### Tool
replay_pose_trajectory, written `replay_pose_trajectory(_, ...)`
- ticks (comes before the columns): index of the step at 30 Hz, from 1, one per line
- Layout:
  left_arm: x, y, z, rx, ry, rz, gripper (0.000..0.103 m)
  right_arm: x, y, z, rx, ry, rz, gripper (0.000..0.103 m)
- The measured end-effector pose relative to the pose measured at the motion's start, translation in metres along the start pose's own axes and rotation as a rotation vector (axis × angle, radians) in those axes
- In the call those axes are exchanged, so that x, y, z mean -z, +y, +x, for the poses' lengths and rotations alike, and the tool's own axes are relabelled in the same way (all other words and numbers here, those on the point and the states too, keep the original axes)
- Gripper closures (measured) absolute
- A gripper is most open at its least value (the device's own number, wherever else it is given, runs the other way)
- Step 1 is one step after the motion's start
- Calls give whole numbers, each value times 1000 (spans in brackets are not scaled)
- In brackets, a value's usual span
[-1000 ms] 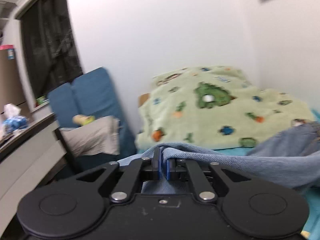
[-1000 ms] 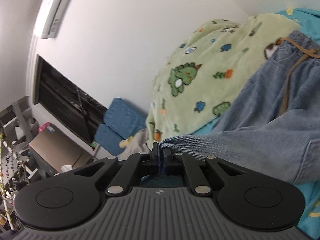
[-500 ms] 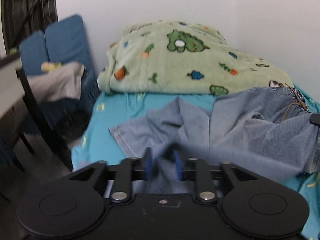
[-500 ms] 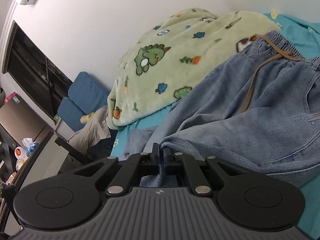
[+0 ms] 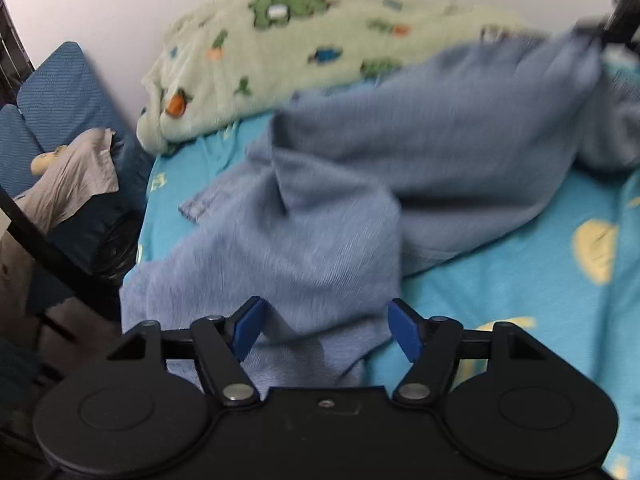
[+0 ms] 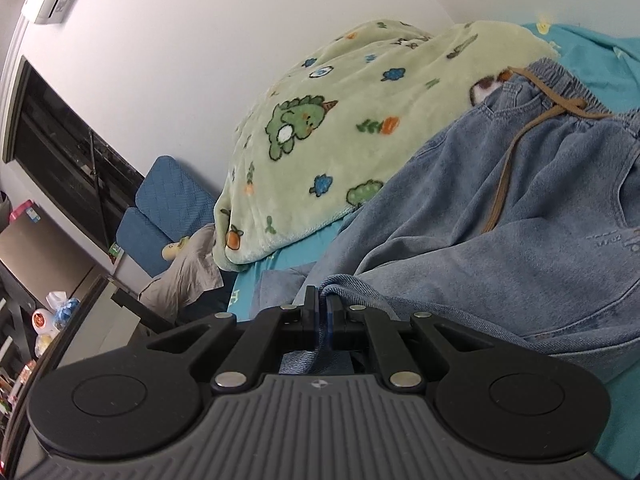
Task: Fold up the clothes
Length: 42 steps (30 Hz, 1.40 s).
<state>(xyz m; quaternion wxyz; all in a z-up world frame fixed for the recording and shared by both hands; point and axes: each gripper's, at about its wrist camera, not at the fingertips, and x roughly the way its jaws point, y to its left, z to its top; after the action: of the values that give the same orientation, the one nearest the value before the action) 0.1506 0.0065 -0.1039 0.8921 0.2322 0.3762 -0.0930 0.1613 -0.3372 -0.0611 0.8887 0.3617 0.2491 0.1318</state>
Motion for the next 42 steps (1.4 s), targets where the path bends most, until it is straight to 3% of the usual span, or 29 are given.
replay_pose_trajectory(3,6,1,22,-43,23,-1,38,0,3,-2,10,-4,-26,99)
replay_pose_trajectory(6,15,-1,30,-32,13,29,44,1,5,-1,15,-7,-43,99)
replay_pose_trajectory(8,17,-2,31,-26,3,48,64,2,6,1,9,-5,-39,99)
replay_pose_trajectory(9,16,-2,31,-15,13,47,88,3,5,1,-7,1,-27,99)
replay_pose_trajectory(10,14,-2,29,-22,22,44,94,4,6,0,-22,10,-22,99)
replay_pose_trajectory(12,11,7,20,-20,7,33,97,7,11,-6,-26,20,-45,99)
replay_pose_trajectory(16,12,49,-14,-52,-42,-40,98,20,29,-21,8,40,-158,99)
replay_pose_trajectory(22,25,140,-84,-178,-89,-136,98,40,52,-36,48,85,-257,99)
replay_pose_trajectory(27,62,190,-91,-257,52,-170,98,63,44,-31,53,171,-167,99)
replay_pose_trajectory(35,136,188,-69,-144,69,-462,95,93,33,-28,136,291,-88,94)
replay_pose_trajectory(39,152,187,-79,-116,62,-608,78,85,24,-64,182,218,-23,83)
replay_pose_trajectory(42,153,183,-95,-102,28,-638,68,69,9,-102,206,102,51,80)
